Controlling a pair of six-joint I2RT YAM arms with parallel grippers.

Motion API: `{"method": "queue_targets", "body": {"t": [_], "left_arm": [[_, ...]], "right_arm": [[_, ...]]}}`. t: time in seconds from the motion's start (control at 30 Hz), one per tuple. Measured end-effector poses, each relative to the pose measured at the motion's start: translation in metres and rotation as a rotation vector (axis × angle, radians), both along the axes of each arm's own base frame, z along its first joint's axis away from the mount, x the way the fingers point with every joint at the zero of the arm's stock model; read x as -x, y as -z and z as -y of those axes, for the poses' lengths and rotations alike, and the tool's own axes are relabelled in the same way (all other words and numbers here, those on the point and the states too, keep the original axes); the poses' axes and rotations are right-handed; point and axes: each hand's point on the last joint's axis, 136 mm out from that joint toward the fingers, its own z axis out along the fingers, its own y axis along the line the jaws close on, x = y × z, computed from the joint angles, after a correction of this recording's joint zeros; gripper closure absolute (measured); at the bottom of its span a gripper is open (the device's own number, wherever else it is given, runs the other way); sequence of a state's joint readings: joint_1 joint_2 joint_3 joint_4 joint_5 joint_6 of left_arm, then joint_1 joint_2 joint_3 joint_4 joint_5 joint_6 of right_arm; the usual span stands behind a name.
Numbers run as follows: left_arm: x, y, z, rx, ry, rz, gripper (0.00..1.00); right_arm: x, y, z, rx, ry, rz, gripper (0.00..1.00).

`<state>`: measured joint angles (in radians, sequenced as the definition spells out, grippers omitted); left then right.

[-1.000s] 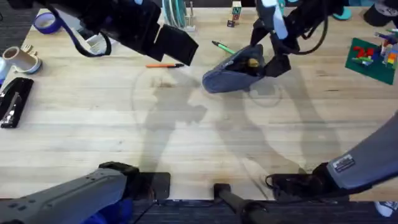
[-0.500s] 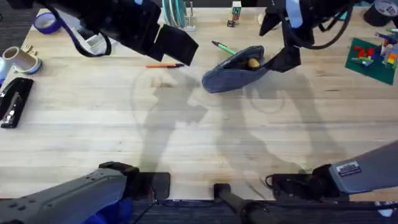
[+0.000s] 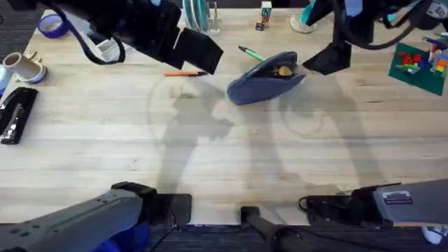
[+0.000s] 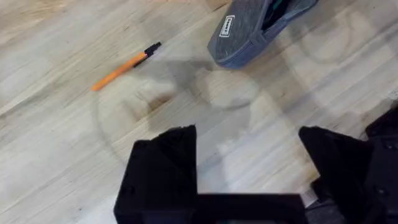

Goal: Unzip the bag, pick up the pens from the table one at a time and place them inside, then zip the bag closed.

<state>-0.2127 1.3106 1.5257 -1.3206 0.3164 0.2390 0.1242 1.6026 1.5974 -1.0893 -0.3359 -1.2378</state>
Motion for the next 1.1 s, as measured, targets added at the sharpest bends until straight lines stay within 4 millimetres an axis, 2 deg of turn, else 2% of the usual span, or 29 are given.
{"method": "queue_targets", "body": {"t": [0.23, 0.6, 0.7, 0.83, 1.1], "left_arm": [[0.0, 0.0, 0.0, 0.0, 0.0, 0.0, 0.006], [0.0, 0.0, 0.0, 0.011, -0.026, -0.012, 0.006], [0.0, 0.0, 0.0, 0.013, -0.032, -0.015, 0.005], [0.0, 0.0, 0.0, 0.013, -0.032, -0.015, 0.005], [0.0, 0.0, 0.0, 0.03, -0.073, -0.034, 0.006]], "right_arm": [[0.008, -0.021, 0.001, -0.044, 0.1, 0.015, 0.005], [0.04, -0.086, 0.005, -0.184, 0.288, 0.132, 0.005], [0.05, -0.086, 0.007, -0.225, 0.343, 0.135, 0.005], [0.063, -0.07, 0.012, -0.256, 0.421, 0.092, 0.005], [0.056, -0.065, 0.054, -0.348, 0.713, 0.047, 0.005]]}}
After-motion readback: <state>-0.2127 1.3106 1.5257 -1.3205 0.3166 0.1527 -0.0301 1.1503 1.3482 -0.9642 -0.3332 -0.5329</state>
